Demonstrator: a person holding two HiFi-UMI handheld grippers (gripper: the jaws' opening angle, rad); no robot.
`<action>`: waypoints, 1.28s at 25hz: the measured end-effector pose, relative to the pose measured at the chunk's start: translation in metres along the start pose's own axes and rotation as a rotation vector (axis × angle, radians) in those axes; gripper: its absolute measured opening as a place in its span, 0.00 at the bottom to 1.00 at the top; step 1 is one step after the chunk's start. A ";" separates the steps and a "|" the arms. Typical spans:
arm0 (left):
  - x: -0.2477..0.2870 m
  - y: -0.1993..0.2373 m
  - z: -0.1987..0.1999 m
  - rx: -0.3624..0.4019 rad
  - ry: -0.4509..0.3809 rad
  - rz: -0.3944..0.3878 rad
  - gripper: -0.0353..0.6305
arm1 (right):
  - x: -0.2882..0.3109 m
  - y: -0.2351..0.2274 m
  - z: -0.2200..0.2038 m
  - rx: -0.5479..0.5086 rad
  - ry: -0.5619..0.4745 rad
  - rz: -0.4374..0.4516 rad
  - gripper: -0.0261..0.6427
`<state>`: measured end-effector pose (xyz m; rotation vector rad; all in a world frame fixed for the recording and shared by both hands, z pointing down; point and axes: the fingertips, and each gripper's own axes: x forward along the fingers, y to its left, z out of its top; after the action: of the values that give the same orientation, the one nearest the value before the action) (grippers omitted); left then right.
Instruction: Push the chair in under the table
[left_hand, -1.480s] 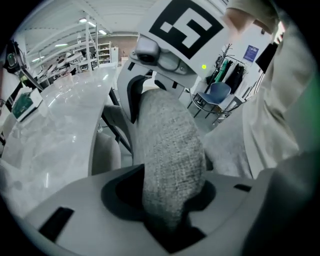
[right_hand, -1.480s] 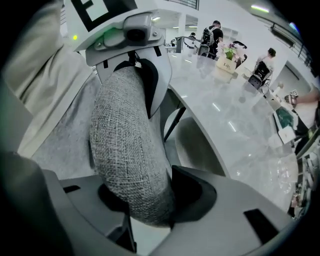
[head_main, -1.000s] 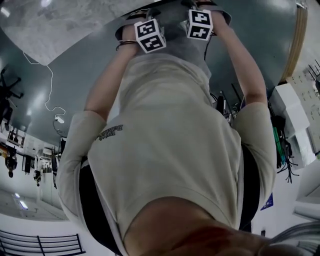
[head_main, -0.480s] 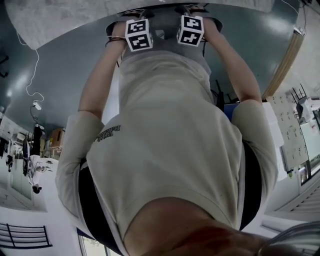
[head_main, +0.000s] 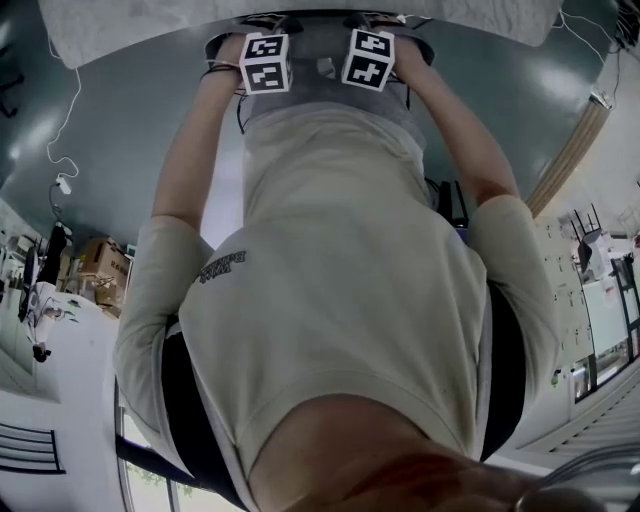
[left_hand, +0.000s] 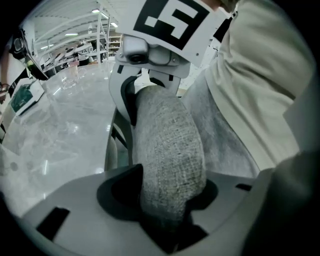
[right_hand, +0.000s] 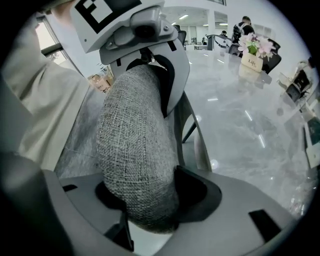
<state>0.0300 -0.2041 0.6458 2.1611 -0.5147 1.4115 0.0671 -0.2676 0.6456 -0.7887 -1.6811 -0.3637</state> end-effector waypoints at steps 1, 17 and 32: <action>0.000 0.000 0.001 0.002 0.012 -0.002 0.33 | -0.001 0.000 -0.001 -0.003 0.001 0.002 0.40; -0.109 -0.016 0.027 -0.090 -0.205 0.042 0.33 | -0.107 0.002 0.035 0.051 -0.138 0.012 0.37; -0.306 0.044 0.098 -0.111 -0.719 0.463 0.18 | -0.262 -0.078 0.098 0.320 -0.465 -0.417 0.16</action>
<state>-0.0430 -0.2856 0.3404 2.5186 -1.3860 0.7168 -0.0343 -0.3435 0.3841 -0.2885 -2.2789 -0.1915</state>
